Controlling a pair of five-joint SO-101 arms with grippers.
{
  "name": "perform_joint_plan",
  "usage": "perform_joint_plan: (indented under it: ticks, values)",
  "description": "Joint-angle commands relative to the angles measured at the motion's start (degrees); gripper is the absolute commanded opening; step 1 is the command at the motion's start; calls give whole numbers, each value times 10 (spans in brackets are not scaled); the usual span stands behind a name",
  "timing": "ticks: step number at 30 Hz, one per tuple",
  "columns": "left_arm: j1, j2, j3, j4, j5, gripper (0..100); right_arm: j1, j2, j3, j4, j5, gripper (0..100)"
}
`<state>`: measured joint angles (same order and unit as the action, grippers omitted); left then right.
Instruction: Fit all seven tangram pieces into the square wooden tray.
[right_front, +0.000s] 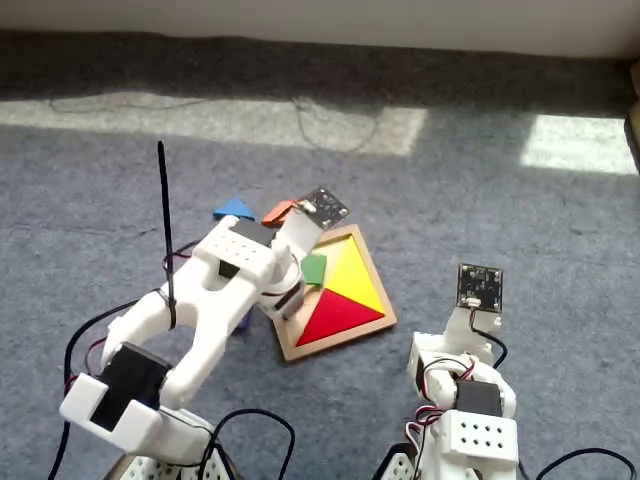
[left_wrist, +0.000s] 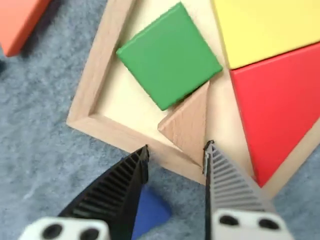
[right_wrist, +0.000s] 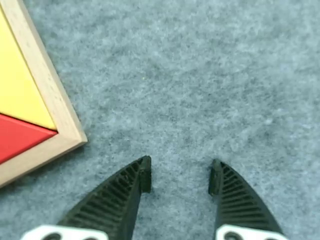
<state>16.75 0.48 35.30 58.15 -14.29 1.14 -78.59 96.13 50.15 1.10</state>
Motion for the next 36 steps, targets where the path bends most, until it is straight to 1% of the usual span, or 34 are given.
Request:
perform_joint_plan:
  ticks: [1,4,8,14,18,30,33,36]
  values:
    - [-11,-11,-21,-8,-55,199,16,0,9,-15,5,202]
    - [-10,-11,-20,-9,-88,191,16,0,9,-15,5,202]
    - [-8,-11,-22,-10,-133,139,16,0,9,-15,5,202]
    - [-8,-11,-22,-11,-188,135,16,0,9,-15,5,202]
    - [-8,-10,-19,-44,-229,133,16,0,9,-15,5,202]
    - [-12,-12,-23,-98,-290,131,16,0,9,-15,5,202]
    - [-15,-12,-23,-111,-311,107,16,0,9,-15,5,202]
    - [-20,-17,-24,-112,-326,106,16,0,9,-15,5,202]
